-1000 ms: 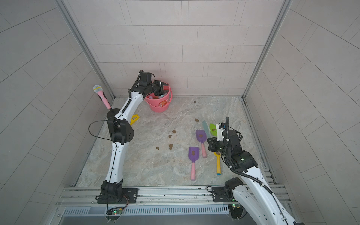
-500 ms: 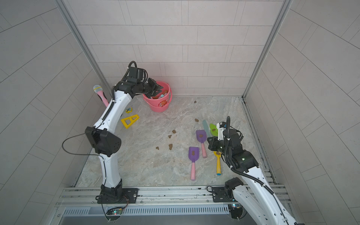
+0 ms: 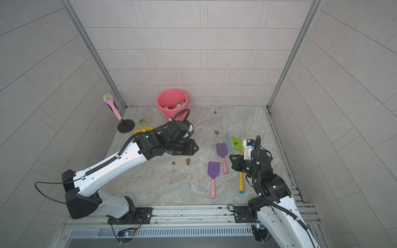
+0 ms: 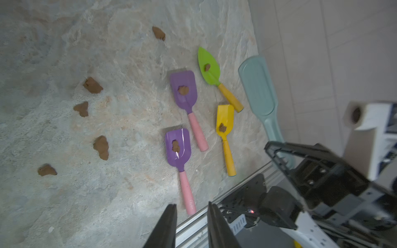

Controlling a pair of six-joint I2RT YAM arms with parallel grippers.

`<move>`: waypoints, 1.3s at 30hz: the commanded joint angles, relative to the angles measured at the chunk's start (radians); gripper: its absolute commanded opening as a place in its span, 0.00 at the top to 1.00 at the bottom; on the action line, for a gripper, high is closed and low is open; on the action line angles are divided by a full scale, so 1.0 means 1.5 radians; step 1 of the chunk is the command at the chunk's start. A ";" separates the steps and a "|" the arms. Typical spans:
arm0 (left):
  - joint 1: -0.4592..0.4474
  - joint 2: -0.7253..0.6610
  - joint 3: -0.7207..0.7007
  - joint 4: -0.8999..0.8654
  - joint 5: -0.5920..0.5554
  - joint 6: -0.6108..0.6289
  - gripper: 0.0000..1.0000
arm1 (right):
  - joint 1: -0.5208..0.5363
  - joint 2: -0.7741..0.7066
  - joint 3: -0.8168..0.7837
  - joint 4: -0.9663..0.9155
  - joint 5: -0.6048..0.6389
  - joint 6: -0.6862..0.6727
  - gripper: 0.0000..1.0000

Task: Brush the soil off the hand trowel and place it into the bucket
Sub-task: Pick up the hand trowel from the center of the board.

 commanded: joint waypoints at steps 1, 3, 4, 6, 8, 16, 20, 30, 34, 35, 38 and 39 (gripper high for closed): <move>-0.089 -0.003 -0.040 0.019 -0.124 -0.029 0.64 | 0.002 -0.039 -0.006 -0.040 -0.004 0.042 1.00; -0.136 0.010 -0.068 0.041 -0.147 -0.053 0.60 | 0.002 -0.069 -0.032 -0.056 -0.001 0.055 1.00; -0.151 0.017 -0.081 0.053 -0.154 -0.063 0.59 | 0.002 -0.081 -0.036 -0.064 0.000 0.060 1.00; -0.180 0.039 -0.104 0.078 -0.161 -0.079 0.57 | 0.002 -0.106 -0.045 -0.079 0.001 0.068 1.00; -0.198 0.067 -0.115 0.088 -0.163 -0.090 0.52 | 0.002 -0.125 -0.049 -0.092 0.003 0.073 1.00; -0.227 0.224 -0.080 0.091 -0.127 -0.079 0.48 | 0.002 -0.151 -0.038 -0.134 0.001 0.069 1.00; -0.227 0.276 -0.064 0.091 -0.111 -0.071 0.43 | 0.002 -0.163 -0.029 -0.151 0.013 0.068 1.00; -0.227 0.360 -0.020 0.086 -0.066 -0.039 0.37 | 0.001 -0.175 -0.031 -0.167 0.035 0.070 1.00; -0.227 0.384 -0.001 0.044 -0.075 -0.031 0.37 | 0.001 -0.163 -0.030 -0.153 0.043 0.071 1.00; -0.227 0.386 0.002 0.029 -0.082 -0.033 0.37 | 0.002 -0.159 -0.029 -0.150 0.043 0.071 1.00; -0.225 0.377 -0.016 0.020 -0.088 -0.036 0.41 | 0.002 -0.148 -0.028 -0.145 0.047 0.073 1.00; -0.225 0.375 -0.022 0.023 -0.086 -0.036 0.43 | 0.002 -0.147 -0.029 -0.144 0.049 0.075 1.00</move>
